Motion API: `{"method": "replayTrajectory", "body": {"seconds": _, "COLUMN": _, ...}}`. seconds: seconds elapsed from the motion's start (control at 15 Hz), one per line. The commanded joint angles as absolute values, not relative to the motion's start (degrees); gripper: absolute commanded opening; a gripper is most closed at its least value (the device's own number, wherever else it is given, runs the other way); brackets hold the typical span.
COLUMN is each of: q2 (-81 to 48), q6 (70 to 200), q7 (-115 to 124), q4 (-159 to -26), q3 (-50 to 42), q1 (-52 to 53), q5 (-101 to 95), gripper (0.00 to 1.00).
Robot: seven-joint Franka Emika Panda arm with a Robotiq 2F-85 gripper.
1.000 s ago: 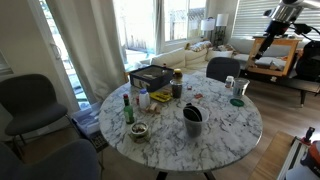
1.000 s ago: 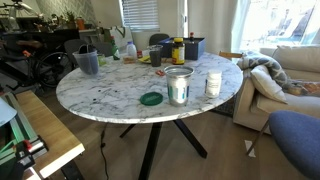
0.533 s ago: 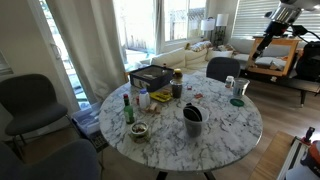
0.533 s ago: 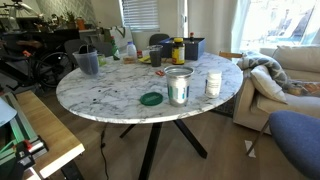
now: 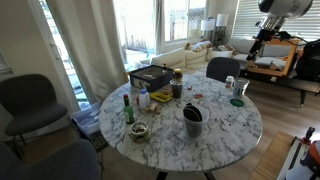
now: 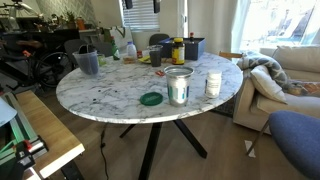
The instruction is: Remove the small bottle from the silver cup
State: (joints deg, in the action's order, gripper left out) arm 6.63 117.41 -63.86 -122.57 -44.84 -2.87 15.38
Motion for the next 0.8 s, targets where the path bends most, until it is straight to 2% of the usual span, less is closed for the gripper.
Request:
{"method": "replayTrajectory", "body": {"seconds": 0.0, "q2": 5.1, "q6": 117.0, "q7": -64.3, "q4": -121.7, "q3": -40.6, "q1": -7.2, "q5": 16.2, "gripper": 1.0}}
{"method": "replayTrajectory", "body": {"seconds": 0.13, "q2": 4.3, "q6": 116.8, "q7": -64.4, "q4": -121.2, "q3": -40.5, "q1": -7.4, "q5": 16.2, "gripper": 1.0}}
{"method": "replayTrajectory", "body": {"seconds": 0.4, "q2": -5.3, "q6": 117.8, "q7": -62.2, "q4": -118.3, "q3": -37.3, "q1": -11.6, "q5": 22.8, "gripper": 1.0}}
{"method": "replayTrajectory", "body": {"seconds": 0.73, "q2": -14.9, "q6": 127.6, "q7": -61.5, "q4": -113.7, "q3": -29.5, "q1": -19.7, "q5": 26.6, "gripper": 1.0}}
